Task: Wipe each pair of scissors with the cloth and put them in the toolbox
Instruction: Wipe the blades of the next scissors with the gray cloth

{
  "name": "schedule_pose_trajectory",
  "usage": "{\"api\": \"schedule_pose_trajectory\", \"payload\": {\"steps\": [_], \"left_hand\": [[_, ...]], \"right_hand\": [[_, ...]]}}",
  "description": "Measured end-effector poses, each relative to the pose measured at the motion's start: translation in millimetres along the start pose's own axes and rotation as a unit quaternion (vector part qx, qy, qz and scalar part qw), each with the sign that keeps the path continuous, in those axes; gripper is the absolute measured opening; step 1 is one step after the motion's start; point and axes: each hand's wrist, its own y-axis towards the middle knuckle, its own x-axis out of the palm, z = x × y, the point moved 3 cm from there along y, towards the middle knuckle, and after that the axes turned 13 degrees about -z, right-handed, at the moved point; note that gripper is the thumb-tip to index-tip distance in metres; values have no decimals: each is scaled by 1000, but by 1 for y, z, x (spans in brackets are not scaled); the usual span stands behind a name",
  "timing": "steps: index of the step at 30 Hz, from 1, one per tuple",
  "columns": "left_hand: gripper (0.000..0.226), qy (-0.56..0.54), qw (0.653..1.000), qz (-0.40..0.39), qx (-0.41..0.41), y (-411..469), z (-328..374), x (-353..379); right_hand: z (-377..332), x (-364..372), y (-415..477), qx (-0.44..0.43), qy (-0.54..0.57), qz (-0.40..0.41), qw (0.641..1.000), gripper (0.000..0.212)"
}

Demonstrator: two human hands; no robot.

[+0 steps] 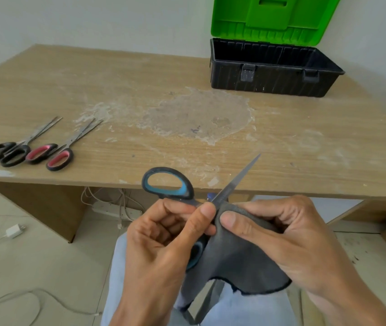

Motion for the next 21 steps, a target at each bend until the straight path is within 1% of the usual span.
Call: {"api": "schedule_pose_trajectory", "payload": {"steps": [3, 6, 9, 12, 14, 17, 21], "left_hand": [[12, -21, 999, -5, -30, -1, -4, -3], [14, -63, 994, -24, -81, -1, -9, -5], [14, -77, 990, -30, -111, 0, -9, -7], [17, -80, 990, -25, -109, 2, -8, -8], [16, -78, 992, -23, -99, 3, -8, -5], [17, -67, 994, -23, -82, 1, -7, 1], [18, -48, 995, -7, -83, 2, -7, -1]], "right_hand": [[1, 1, 0, 15, -9, -19, 1000, 14], [5, -4, -1, 33, 1, -21, 999, 13], [9, -9, -3, 49, -4, -19, 999, 13], [12, -11, -4, 61, 7, -2, 998, 15], [11, -9, -2, 64, 13, -5, 998, 18], [8, -5, 0, 46, 37, -5, 998, 12], [8, 2, 5, 43, 52, -3, 998, 12]]}}
